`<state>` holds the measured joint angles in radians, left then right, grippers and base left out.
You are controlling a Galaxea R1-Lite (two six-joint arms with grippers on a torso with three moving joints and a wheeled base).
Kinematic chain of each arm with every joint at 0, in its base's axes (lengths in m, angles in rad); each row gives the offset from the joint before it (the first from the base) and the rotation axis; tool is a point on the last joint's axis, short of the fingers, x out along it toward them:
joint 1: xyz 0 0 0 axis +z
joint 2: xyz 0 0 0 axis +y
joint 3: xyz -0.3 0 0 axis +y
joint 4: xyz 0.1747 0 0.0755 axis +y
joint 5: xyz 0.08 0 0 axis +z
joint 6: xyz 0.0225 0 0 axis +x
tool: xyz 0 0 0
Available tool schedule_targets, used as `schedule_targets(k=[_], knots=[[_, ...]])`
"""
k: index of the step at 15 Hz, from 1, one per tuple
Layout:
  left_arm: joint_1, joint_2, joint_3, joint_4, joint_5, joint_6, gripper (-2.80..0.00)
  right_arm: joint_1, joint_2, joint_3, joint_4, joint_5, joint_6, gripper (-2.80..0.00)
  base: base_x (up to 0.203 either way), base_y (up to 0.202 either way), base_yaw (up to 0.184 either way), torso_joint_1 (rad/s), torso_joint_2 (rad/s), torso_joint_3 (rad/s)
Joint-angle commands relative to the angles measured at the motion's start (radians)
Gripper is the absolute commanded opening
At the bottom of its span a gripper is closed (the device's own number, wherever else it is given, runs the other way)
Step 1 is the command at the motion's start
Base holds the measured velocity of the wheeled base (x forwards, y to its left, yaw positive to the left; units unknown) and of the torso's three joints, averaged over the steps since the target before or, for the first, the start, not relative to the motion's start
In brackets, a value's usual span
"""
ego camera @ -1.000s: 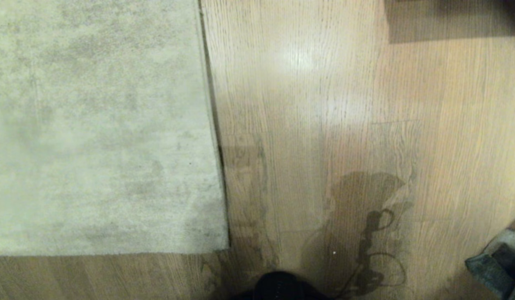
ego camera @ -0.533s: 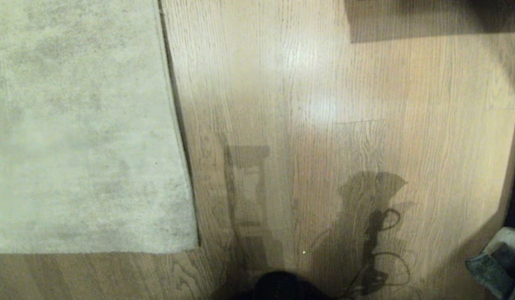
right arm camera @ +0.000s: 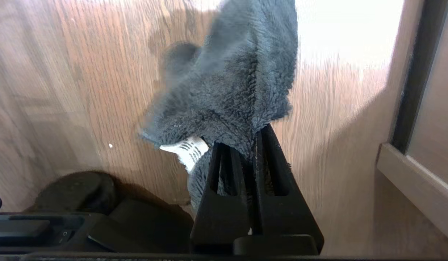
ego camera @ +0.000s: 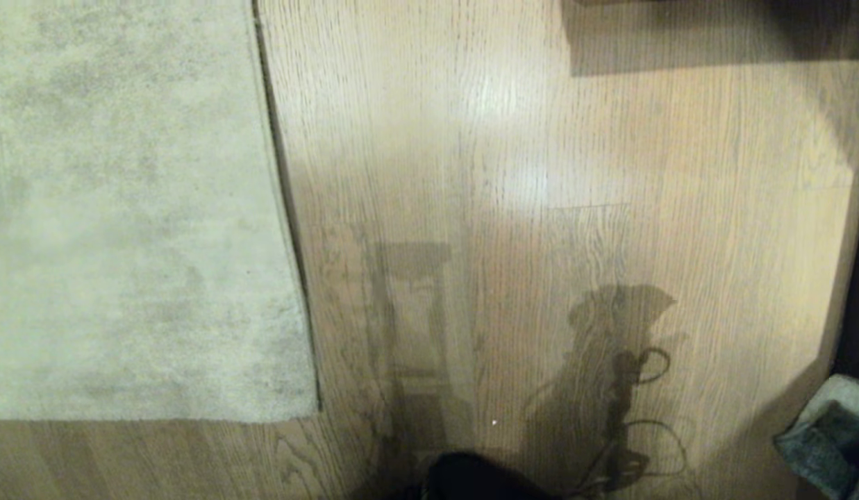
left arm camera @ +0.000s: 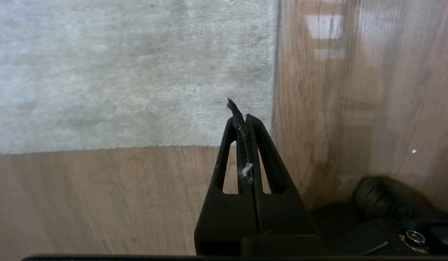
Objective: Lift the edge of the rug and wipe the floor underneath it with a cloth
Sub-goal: Put down the rag
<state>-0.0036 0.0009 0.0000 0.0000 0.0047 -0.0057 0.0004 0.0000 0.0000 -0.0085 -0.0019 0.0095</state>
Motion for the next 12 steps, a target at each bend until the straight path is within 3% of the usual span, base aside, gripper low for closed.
schedule_targets(k=[1, 6, 12], knots=[[0.0, 0.001, 0.0, 0.002, 0.0, 0.0, -2.8, 0.0, 0.001, 0.0, -0.004, 0.0, 0.0, -2.8, -0.002, -0.009, 0.058, 0.002, 0.01, -0.001], [0.0, 0.001, 0.0, 0.002, 0.0, -0.001, -2.8, 0.0, 0.002, 0.0, -0.004, 0.0, 0.0, -2.8, 0.0, -0.006, 0.114, 0.002, 0.0, 0.001], [-0.001, 0.001, 0.0, 0.002, 0.0, -0.002, -2.8, 0.0, 0.0, 0.0, -0.005, 0.0, -0.008, -2.8, 0.0, 0.0, 0.0, 0.0, 0.0, 0.0]])
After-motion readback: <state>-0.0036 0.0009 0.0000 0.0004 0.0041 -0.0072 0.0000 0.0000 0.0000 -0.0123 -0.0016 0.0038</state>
